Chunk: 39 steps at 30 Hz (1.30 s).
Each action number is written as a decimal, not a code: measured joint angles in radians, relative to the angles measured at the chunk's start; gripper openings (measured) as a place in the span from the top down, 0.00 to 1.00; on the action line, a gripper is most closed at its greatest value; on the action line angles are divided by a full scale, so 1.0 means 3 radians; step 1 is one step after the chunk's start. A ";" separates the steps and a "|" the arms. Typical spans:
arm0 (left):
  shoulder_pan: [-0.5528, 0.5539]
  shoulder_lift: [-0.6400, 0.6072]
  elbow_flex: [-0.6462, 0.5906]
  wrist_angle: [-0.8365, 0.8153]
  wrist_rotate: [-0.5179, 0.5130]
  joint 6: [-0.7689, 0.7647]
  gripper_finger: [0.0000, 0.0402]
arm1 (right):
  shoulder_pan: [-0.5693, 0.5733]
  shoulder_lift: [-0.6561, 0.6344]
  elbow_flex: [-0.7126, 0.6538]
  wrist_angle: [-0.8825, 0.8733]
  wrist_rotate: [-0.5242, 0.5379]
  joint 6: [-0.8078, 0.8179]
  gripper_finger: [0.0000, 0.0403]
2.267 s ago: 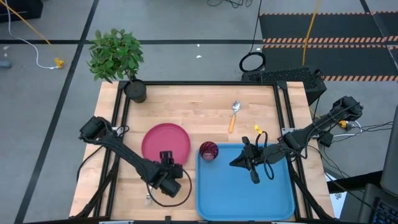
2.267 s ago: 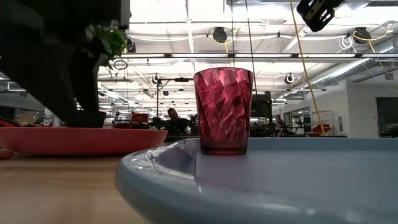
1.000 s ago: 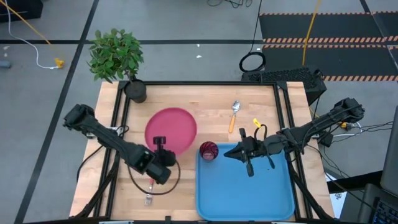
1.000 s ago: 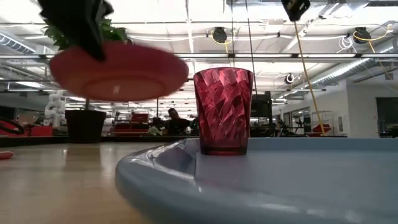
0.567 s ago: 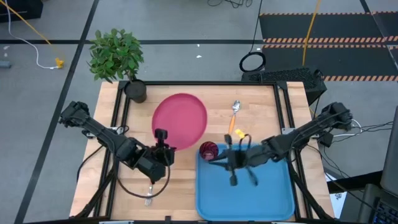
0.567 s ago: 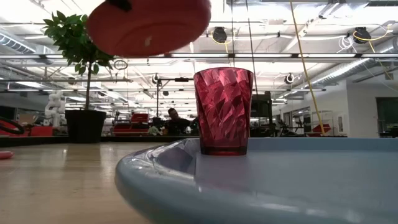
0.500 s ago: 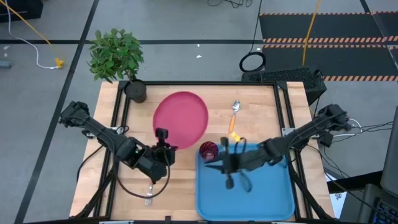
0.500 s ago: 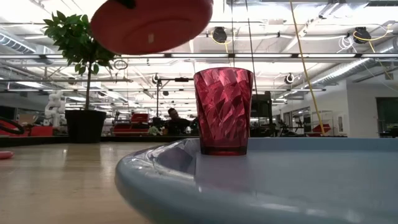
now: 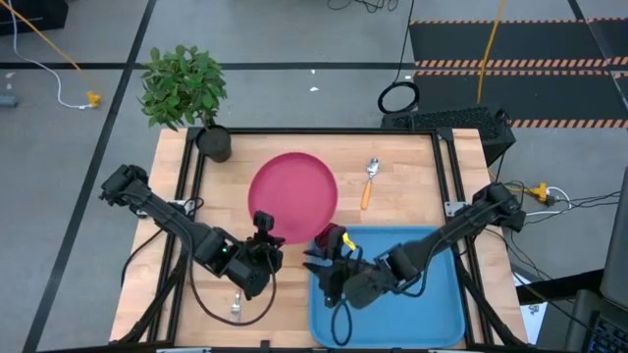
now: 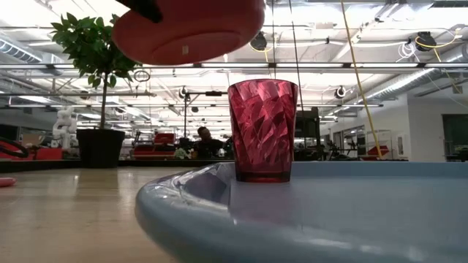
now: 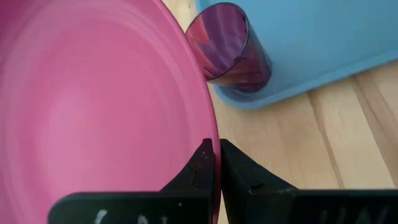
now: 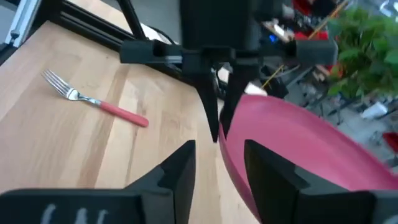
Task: Pick and place plate/cup/fork/spoon on tray
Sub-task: Put the red plate on the bottom right of the red cup on the blue tray
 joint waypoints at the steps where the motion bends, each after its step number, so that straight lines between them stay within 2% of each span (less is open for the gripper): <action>1: -0.0015 0.0001 0.0000 -0.0016 0.0000 0.0004 0.98 | -0.0009 -0.0005 0.0002 -0.0037 -0.0006 0.0089 0.67; 5: -0.0047 -0.0001 0.0000 -0.0020 -0.0010 -0.0027 0.98 | -0.0053 -0.0029 0.0005 -0.0203 -0.0001 0.0190 0.70; 16: -0.0097 0.0057 0.0000 0.0041 -0.0063 -0.0024 0.97 | -0.0226 -0.0030 0.0005 -0.0615 -0.0038 0.0026 0.76; 23: -0.0091 0.0118 -0.0003 0.0074 -0.0024 -0.0051 0.98 | -0.0314 -0.0034 0.0000 -0.0866 -0.0452 -0.0142 0.81; 29: -0.0116 0.0150 -0.0003 0.0113 -0.0043 -0.0051 0.97 | -0.0315 -0.0031 -0.0012 -0.0901 -0.0491 -0.0307 0.89; 33: -0.0119 0.0150 -0.0003 0.0115 -0.0035 -0.0036 0.98 | -0.0315 -0.0033 -0.0012 -0.0914 -0.0673 -0.0413 0.94; 36: -0.0131 0.0151 -0.0004 0.0118 -0.0040 -0.0015 0.97 | -0.0315 -0.0033 -0.0012 -0.0924 -0.0715 -0.0425 0.94; 39: -0.0131 0.0150 -0.0003 0.0134 -0.0060 0.0001 0.96 | -0.0315 -0.0033 -0.0012 -0.0946 -0.0709 -0.0420 0.90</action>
